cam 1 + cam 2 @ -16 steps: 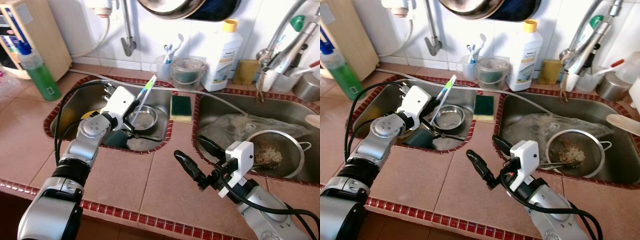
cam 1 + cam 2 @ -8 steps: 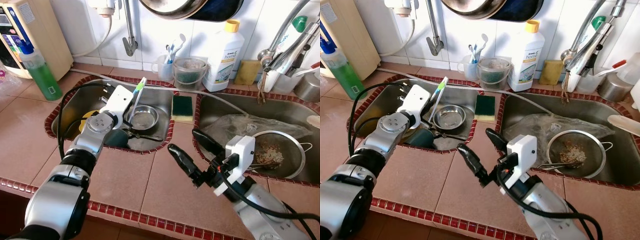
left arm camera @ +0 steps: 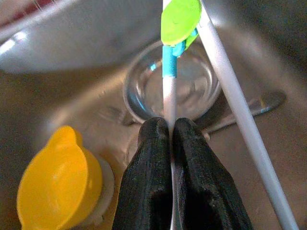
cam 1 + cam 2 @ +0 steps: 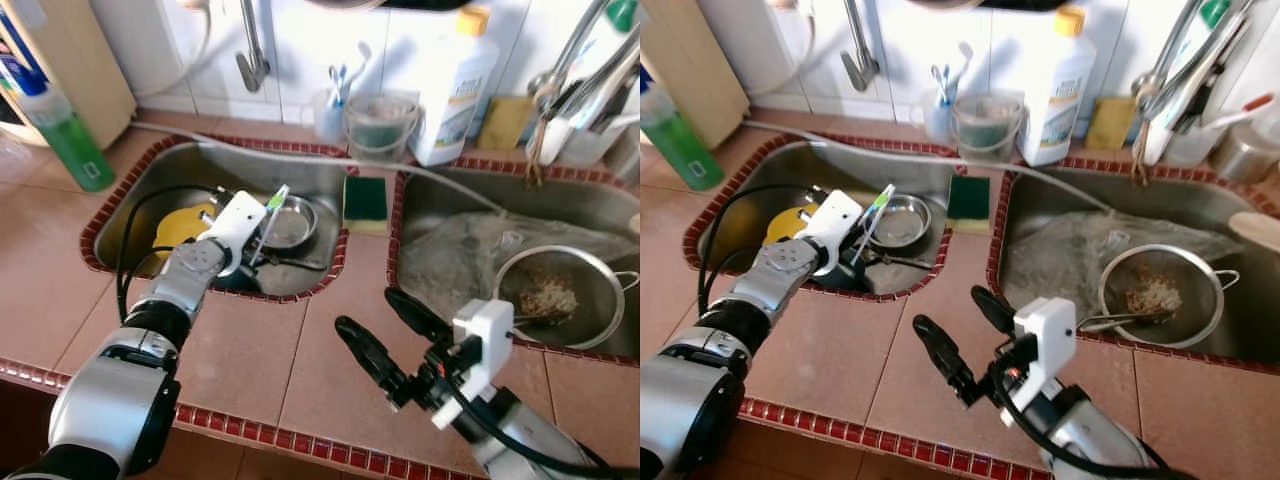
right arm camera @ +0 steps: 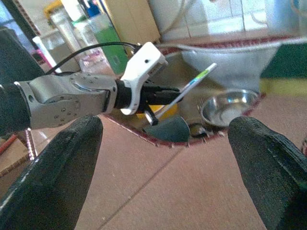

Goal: Kitchen organization

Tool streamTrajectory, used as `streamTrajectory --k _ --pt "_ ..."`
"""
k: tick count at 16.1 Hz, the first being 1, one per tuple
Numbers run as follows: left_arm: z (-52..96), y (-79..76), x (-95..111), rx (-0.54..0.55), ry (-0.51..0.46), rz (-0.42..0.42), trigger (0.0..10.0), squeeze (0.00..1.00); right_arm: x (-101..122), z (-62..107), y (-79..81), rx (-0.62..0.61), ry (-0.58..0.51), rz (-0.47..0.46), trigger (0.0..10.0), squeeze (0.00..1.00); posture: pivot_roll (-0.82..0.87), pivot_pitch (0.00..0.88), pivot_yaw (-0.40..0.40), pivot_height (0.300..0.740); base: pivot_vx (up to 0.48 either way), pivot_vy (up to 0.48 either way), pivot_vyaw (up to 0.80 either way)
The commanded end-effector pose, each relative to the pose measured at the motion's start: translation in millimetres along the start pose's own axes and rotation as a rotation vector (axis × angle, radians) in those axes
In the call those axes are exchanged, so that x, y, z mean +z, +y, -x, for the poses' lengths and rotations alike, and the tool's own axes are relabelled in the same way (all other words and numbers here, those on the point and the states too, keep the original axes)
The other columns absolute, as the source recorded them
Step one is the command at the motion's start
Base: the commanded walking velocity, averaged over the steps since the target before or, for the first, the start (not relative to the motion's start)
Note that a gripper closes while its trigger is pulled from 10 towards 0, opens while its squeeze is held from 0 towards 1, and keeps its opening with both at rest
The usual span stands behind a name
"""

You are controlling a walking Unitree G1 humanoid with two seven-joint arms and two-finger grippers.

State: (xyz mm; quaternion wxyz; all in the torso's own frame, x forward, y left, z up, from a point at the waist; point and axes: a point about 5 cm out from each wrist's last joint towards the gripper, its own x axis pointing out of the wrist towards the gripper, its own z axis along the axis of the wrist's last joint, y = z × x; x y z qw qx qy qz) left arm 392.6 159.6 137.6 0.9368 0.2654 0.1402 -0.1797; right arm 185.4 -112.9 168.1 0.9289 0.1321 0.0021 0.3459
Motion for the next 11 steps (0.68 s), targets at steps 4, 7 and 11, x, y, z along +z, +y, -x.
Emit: streamTrajectory --k 4,7,11 --pt "1.9 6.6 -6.9 0.008 0.051 -0.019 10.0 0.00 5.1 4.9 3.4 -0.018 -0.008 -0.004 10.0 0.00 -0.25 0.257 0.099 0.740 0.000 0.000 0.00" --pt "1.4 7.6 -4.6 0.007 0.046 0.000 10.0 0.57 5.7 5.4 2.9 -0.031 -0.005 -0.003 10.0 0.00 -0.25 0.258 0.102 0.740 0.000 0.000 0.00" --pt "1.6 11.2 -0.7 0.006 0.032 0.027 10.0 1.00 6.0 3.7 2.8 -0.034 -0.009 -0.005 10.0 0.00 -0.25 0.257 0.104 0.740 0.000 0.000 0.00"
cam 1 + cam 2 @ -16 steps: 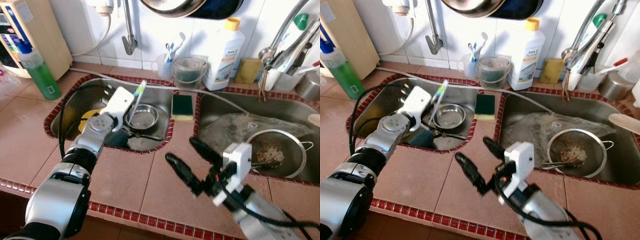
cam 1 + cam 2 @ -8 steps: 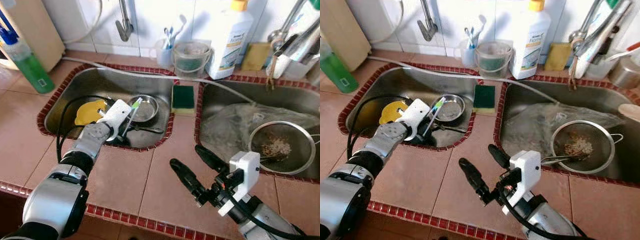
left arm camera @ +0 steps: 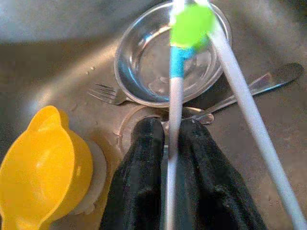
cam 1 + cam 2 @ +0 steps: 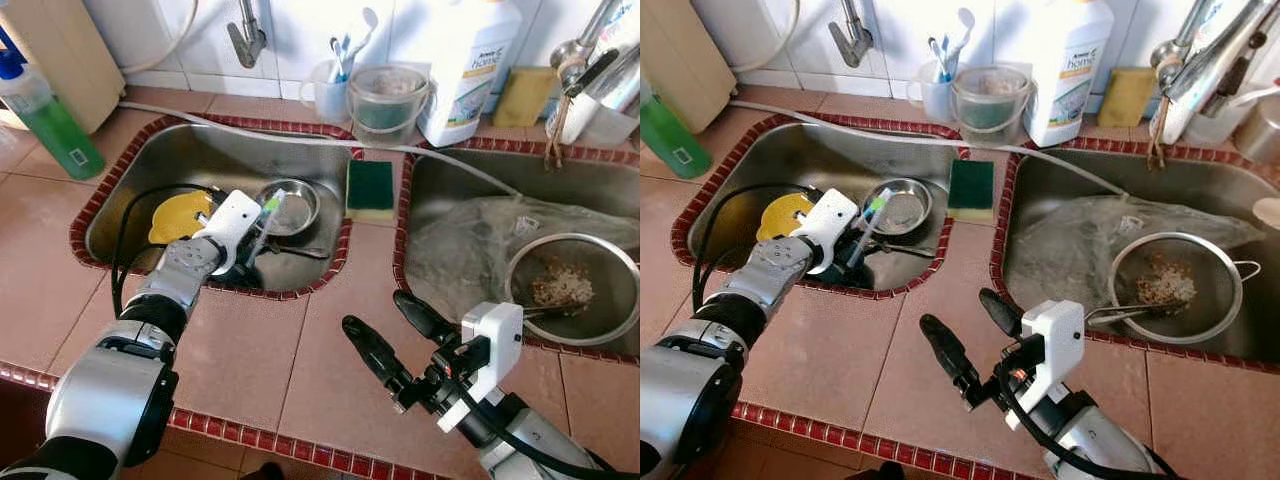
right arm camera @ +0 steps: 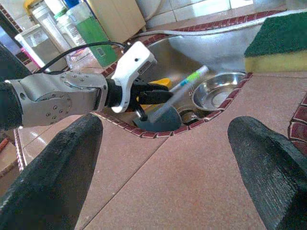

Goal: Kitchen organization

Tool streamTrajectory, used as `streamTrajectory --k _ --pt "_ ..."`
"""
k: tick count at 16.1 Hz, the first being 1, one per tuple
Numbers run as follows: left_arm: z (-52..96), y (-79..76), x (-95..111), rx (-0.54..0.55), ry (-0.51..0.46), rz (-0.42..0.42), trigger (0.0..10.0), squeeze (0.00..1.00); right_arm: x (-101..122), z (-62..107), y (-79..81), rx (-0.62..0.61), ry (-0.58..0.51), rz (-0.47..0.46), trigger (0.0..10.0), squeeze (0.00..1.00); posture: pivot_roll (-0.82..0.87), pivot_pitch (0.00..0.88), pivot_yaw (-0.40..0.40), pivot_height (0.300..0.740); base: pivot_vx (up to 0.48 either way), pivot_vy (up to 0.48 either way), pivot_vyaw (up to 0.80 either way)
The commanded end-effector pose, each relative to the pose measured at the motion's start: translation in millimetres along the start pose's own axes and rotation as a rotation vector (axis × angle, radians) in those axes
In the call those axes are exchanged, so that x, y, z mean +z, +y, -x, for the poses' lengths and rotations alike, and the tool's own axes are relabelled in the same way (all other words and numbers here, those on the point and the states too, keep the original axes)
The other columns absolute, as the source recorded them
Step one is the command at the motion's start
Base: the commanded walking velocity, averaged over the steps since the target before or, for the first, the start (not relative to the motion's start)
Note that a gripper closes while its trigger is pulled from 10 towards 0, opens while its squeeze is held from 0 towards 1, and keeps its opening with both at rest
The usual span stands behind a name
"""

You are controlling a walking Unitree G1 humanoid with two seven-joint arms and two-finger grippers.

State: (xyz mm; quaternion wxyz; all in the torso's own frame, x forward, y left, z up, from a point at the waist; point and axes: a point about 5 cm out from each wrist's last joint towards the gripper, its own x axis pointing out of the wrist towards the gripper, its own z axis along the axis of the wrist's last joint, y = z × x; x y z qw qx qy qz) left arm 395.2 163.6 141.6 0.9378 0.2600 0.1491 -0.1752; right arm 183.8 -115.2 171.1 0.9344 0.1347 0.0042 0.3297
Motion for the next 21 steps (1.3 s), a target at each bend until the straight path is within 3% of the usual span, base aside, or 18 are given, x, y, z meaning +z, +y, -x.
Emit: streamTrajectory --k 1,11,15,18,19,20,21 --pt "1.7 5.9 -2 0.002 0.014 0.016 10.0 1.00 3 0.8 2.4 0.001 -0.008 -0.001 10.0 0.00 -0.25 0.255 0.104 0.740 0.000 0.000 0.00" --pt "3.8 16.2 8 0.028 -0.041 0.053 10.0 1.00 4 -10.0 -3.7 -0.002 -0.037 0.011 10.0 0.00 -0.23 0.209 0.107 0.740 0.000 0.000 0.00" --pt "4.5 18.4 20 0.041 -0.145 0.153 10.0 1.00 4 -21.9 -31.4 -0.127 -0.092 0.048 10.0 0.00 -0.22 0.158 0.097 0.740 0.000 0.000 0.00" --pt "7.5 16.6 29 0.060 -0.275 0.229 10.0 1.00 12 -34.8 -46.9 -0.205 -0.146 0.095 10.0 0.00 -0.22 0.114 0.083 0.740 0.000 0.000 0.00" --pt "7.5 16.6 29 0.060 -0.275 0.229 10.0 1.00 12 -34.8 -46.9 -0.205 -0.146 0.095 10.0 0.00 -0.22 0.114 0.083 0.740 0.000 0.000 0.00" --pt "8.1 16.1 29 0.062 -0.292 0.243 10.0 0.75 13 -36.8 -48.2 -0.211 -0.150 0.101 10.0 0.00 -0.22 0.104 0.080 0.740 0.000 0.000 0.00" --pt "9.7 13.4 31 0.063 -0.340 0.277 10.0 0.11 15 -42.5 -51.4 -0.220 -0.163 0.120 10.0 0.00 -0.22 0.085 0.073 0.740 0.000 0.000 0.00"
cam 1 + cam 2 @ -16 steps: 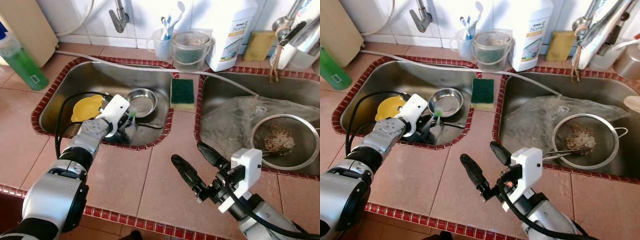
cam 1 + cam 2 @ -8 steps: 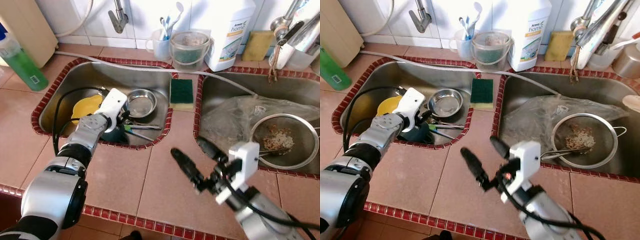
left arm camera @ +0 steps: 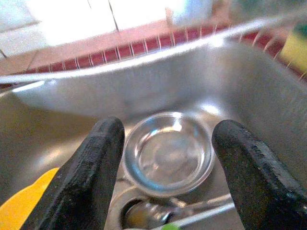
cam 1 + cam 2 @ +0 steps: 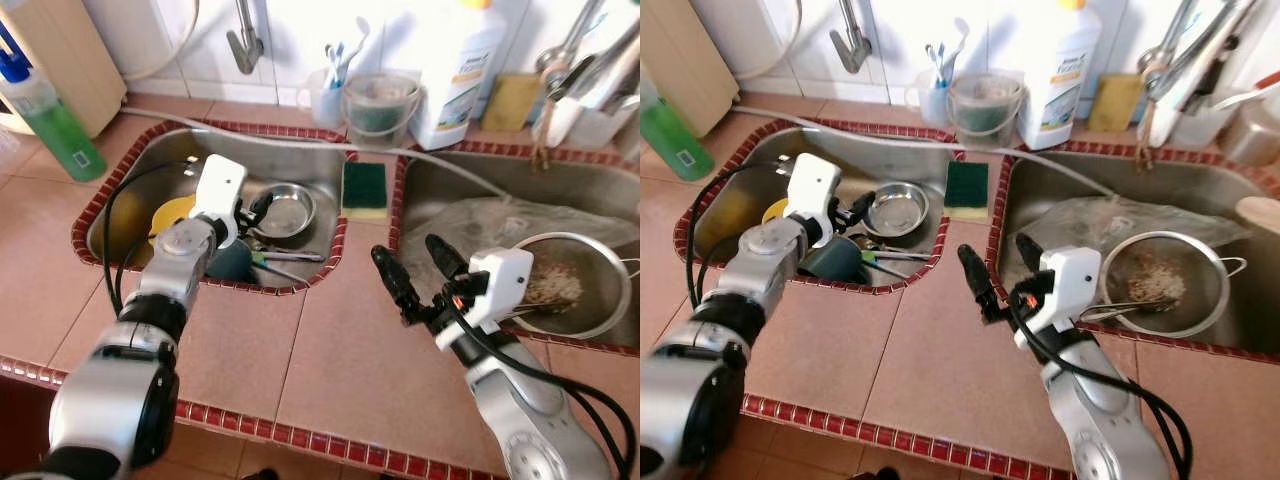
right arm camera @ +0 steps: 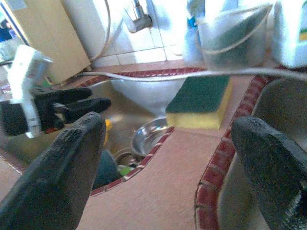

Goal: Kitchen organization

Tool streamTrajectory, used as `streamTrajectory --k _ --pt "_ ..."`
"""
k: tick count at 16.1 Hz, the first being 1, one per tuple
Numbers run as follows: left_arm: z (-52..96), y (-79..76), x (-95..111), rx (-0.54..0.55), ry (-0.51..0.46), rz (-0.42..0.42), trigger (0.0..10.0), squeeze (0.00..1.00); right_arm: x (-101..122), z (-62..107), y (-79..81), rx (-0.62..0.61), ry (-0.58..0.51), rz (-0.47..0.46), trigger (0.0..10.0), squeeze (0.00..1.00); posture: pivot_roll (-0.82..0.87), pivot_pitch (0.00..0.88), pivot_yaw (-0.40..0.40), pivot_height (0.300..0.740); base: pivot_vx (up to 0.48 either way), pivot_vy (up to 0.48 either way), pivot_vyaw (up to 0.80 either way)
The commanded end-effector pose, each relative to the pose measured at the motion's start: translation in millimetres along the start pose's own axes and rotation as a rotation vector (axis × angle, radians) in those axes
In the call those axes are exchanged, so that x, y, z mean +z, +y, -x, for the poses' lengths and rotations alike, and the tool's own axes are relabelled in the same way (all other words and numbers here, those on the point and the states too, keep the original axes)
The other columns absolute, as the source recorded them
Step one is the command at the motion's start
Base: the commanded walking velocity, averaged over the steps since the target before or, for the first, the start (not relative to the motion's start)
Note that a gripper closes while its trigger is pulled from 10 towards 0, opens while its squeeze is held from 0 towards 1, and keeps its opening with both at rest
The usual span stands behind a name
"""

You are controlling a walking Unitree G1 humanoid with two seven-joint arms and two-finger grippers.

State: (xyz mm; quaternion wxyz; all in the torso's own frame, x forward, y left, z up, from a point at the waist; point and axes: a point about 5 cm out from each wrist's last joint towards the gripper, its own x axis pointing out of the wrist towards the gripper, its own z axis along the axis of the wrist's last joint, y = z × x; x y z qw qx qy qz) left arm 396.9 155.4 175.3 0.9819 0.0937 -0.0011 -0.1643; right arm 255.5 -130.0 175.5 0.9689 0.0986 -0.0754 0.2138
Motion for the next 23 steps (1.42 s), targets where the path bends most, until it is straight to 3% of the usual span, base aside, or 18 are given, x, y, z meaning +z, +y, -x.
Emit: streamTrajectory --k 1,3,6,9,11,12,16,19,23 --pt "2.3 -2.1 0 0.002 -0.036 0.030 10.0 0.00 1 -5.4 -3.9 -0.029 -0.014 0.026 10.0 0.00 -0.21 0.071 0.066 0.740 0.000 0.000 0.00" --pt "4.8 -6.2 -3 -0.003 -0.048 0.018 10.0 0.00 -6 -12.2 -9.9 -0.071 0.013 0.070 10.0 0.00 -0.20 0.064 0.063 0.740 0.000 0.000 0.00" --pt "17.9 -7.3 -13 0.119 -0.093 -0.013 10.0 0.00 -26 -27.6 -29.4 -0.232 0.124 0.214 10.0 0.00 -0.17 0.065 0.056 0.740 0.000 0.000 0.00" --pt "30.8 -20.1 -23 0.150 -0.115 0.089 10.0 0.00 -30 -35.7 -29.8 -0.229 0.104 0.209 10.0 0.00 -0.15 0.063 0.055 0.740 0.000 0.000 0.00" --pt "39.5 -33.8 -27 0.131 -0.146 0.106 10.0 0.00 -32 -36.9 -31.2 -0.259 0.071 0.213 10.0 0.00 -0.15 0.057 0.050 0.740 0.000 0.000 0.00" --pt "48.9 -41.2 -31 0.119 -0.172 0.114 10.0 0.00 -37 -35.2 -29.7 -0.266 0.070 0.259 10.0 0.00 -0.14 0.061 0.048 0.740 0.000 0.000 0.00" --pt "67.9 -50.4 -39 0.121 -0.171 0.211 10.0 0.00 -54 -28.8 -28.7 -0.276 0.087 0.240 10.0 0.00 -0.13 0.041 0.071 0.740 0.000 0.000 0.00" --pt "72.9 -60.6 -45 0.096 -0.151 0.182 10.0 0.00 -64 -28.8 -28.4 -0.304 0.094 0.255 10.0 0.00 -0.13 0.025 0.083 0.740 0.000 0.000 0.00" --pt "73.9 -66.1 -38 0.061 -0.166 0.174 10.0 0.00 -68 -27.9 -33.5 -0.318 0.089 0.286 10.0 0.00 -0.14 0.019 0.090 0.740 0.000 0.000 0.00"
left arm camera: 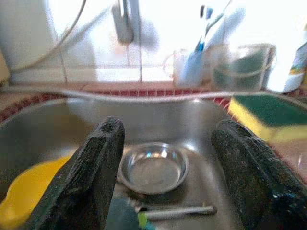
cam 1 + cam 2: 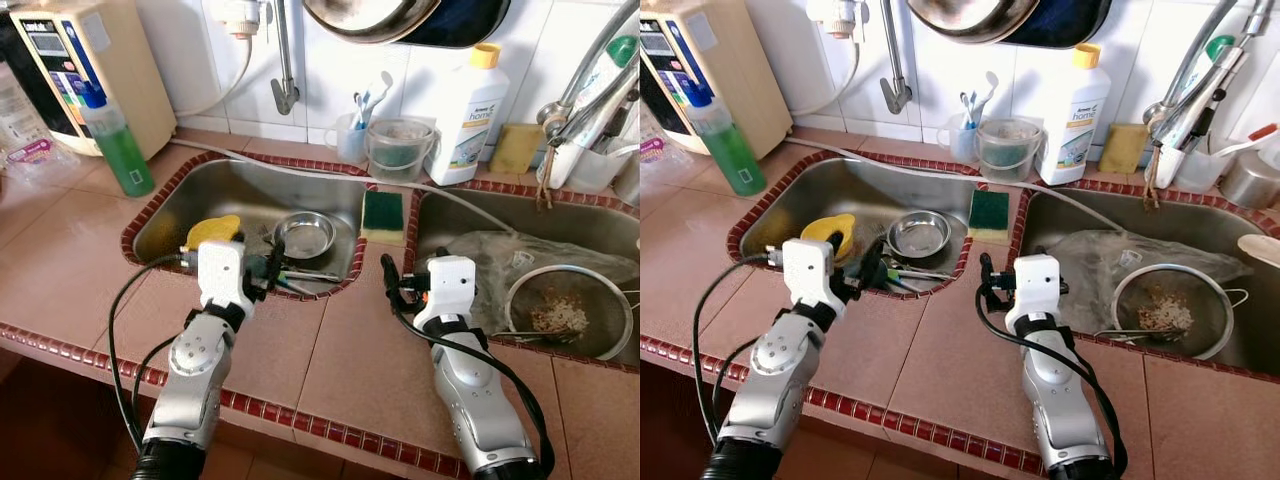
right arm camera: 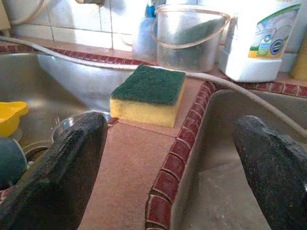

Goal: Kitchen organization

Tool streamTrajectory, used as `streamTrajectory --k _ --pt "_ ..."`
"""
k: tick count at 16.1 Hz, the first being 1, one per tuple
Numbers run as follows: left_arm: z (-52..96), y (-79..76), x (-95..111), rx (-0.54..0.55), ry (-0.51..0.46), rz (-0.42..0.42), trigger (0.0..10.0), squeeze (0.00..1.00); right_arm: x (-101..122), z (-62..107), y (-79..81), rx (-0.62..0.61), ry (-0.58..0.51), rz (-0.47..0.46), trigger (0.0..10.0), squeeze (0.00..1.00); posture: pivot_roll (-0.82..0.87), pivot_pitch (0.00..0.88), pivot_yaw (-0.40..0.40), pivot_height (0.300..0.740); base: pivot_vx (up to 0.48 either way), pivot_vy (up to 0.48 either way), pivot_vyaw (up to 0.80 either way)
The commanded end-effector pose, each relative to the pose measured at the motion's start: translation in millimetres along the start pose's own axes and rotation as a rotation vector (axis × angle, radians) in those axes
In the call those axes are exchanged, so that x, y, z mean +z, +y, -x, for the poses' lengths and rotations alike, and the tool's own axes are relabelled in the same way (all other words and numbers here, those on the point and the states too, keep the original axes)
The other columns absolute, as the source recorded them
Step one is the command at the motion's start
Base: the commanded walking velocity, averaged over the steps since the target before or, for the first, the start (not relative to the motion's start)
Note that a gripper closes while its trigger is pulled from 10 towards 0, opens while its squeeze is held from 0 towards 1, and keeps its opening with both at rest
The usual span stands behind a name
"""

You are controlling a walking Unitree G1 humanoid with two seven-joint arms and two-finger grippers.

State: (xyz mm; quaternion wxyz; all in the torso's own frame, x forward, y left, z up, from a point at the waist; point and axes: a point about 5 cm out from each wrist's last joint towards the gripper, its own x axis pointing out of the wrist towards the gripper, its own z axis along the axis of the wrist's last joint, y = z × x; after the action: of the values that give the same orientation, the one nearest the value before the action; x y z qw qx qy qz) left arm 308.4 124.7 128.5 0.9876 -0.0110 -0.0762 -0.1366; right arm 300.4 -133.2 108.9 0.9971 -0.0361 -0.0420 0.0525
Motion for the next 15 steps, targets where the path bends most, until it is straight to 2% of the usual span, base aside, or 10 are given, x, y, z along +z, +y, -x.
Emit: streamTrajectory --k 1,3,8,12,15 --pt "2.1 1.7 0 -0.005 0.012 -0.009 10.0 0.00 0 -0.4 -1.2 -0.011 -0.015 0.015 10.0 0.00 -0.14 0.016 0.089 0.740 0.000 0.000 0.00" --pt "6.0 9.1 1 0.029 -0.013 0.008 10.0 0.00 -1 4.4 -5.6 -0.029 -0.039 0.035 10.0 0.00 -0.15 0.010 0.076 0.740 0.000 0.000 0.00" --pt "16.6 10.5 0 0.041 -0.024 0.027 10.0 0.00 2 11.5 -13.6 -0.036 -0.067 0.028 10.0 0.00 -0.15 0.006 0.060 0.740 0.000 0.000 0.00" --pt "23.9 8.1 -7 0.049 0.023 0.029 10.0 0.00 -4 15.6 -12.9 -0.007 -0.044 0.043 10.0 0.00 -0.15 0.015 0.040 0.740 -0.064 0.000 0.00" --pt "25.5 7.4 -8 0.047 0.028 0.029 10.0 0.00 -4 11.2 -14.1 0.004 -0.047 0.048 10.0 0.00 -0.14 0.007 0.032 0.740 0.000 0.000 0.00"
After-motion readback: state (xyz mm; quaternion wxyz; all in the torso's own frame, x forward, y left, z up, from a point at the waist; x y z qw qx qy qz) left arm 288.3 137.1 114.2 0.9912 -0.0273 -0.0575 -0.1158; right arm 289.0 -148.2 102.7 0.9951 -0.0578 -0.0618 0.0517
